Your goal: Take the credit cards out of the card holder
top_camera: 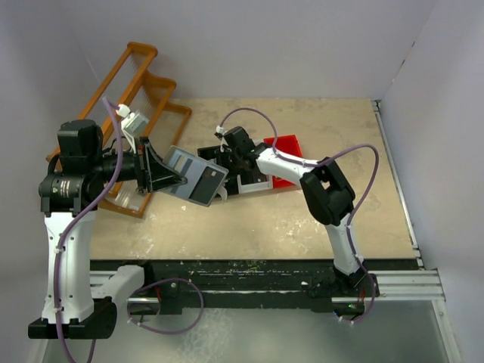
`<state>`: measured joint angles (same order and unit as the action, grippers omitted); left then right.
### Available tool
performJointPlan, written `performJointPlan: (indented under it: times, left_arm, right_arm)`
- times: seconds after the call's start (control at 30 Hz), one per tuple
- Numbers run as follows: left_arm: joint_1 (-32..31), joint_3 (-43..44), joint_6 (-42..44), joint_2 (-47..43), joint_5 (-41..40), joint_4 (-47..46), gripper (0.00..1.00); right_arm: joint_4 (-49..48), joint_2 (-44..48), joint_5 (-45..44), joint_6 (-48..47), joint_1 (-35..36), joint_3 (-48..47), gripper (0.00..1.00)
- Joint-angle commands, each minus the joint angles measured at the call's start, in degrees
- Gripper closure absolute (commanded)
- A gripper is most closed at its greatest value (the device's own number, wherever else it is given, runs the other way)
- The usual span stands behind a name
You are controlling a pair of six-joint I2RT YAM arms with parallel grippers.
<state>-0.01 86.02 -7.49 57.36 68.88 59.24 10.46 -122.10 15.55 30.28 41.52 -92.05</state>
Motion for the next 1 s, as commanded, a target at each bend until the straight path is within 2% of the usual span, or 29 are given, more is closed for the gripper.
performJointPlan:
  times: [0.0,0.07,0.2,0.27,0.4,0.6,0.73,0.8,0.87,0.97]
  left_arm:
    - [0.34,-0.83,-1.82,-1.53,4.72,-2.38,0.88]
    - [0.28,-0.94,-1.96,-1.69,5.2,-2.34,0.88]
    - [0.29,-1.09,-3.06,-2.13,6.42,-3.46,0.88]
    - [0.29,-1.54,-3.98,-2.43,6.76,-4.51,0.88]
    - [0.29,-1.74,-5.88,-2.62,7.14,-6.57,0.88]
    - [0.28,-1.82,-11.04,-2.36,7.44,-12.76,0.89]
    - [0.36,-4.22,-20.58,-3.22,7.83,-22.11,0.89]
    - [0.41,-5.91,-26.61,-3.3,8.25,-29.47,0.89]
    - [0.36,-7.38,-32.47,-3.19,7.99,-35.55,0.91]
    - [0.45,-8.7,-38.58,-2.69,6.78,-42.38,0.92]
  right_arm:
    - [0.48,0.44,-2.61,-0.93,0.99,-4.07,0.89]
    - [1.12,0.98,-3.88,-0.93,1.46,-4.42,0.75]
    - [2.61,4.24,-7.0,-1.23,2.43,-3.87,0.6]
    - [3.17,6.53,-8.81,-1.28,2.59,-3.35,0.55]
    - [2.31,14.04,-9.55,-1.15,2.82,-0.65,0.5]
    - [-5.55,33.35,-5.73,1.11,2.96,12.26,0.34]
    - [-21.01,48.75,-0.05,7.9,3.0,29.51,0.27]
    - [-34.91,57.16,1.88,12.0,3.68,40.49,0.25]
    - [-46.04,63.22,-0.37,14.06,6.43,50.35,0.21]
    - [-53.11,68.15,-4.7,11.98,11.46,57.62,0.2]
